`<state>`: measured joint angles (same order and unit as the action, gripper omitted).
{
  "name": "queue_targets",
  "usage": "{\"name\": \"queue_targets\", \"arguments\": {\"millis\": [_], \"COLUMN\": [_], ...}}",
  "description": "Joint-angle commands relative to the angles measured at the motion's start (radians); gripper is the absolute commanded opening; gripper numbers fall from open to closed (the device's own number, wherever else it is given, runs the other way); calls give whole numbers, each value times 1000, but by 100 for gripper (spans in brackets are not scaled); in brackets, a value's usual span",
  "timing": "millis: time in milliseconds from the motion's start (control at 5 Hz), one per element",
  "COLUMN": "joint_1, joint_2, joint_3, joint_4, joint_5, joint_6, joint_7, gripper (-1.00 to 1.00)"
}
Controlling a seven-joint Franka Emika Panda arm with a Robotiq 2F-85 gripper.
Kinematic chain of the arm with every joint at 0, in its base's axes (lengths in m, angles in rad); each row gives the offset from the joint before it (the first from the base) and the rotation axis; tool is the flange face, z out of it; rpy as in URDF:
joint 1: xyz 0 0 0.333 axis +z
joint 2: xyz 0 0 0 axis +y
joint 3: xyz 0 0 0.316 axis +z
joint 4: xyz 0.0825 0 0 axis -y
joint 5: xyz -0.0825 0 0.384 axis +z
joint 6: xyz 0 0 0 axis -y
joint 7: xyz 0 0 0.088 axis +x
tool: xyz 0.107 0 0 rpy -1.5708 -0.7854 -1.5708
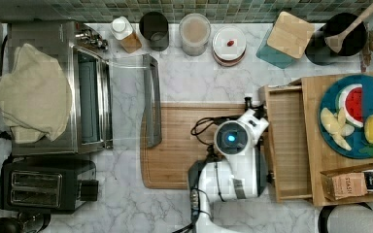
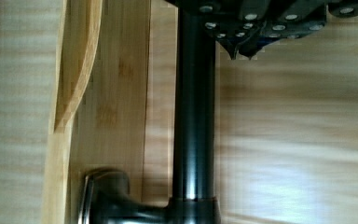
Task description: Close the drawer.
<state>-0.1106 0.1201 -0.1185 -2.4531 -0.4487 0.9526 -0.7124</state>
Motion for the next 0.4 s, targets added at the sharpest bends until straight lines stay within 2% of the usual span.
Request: {"name": "queue_targets", "arguments": {"millis": [200,400], "joint_1": [-178,-193], "joint_2": [38,40], "joint_3": [-231,-243], "joint_4": [131,171], "joint_5": [-221,-214], "joint_6": [146,96], "joint_7": [101,40], "gripper": [-100,-100]}}
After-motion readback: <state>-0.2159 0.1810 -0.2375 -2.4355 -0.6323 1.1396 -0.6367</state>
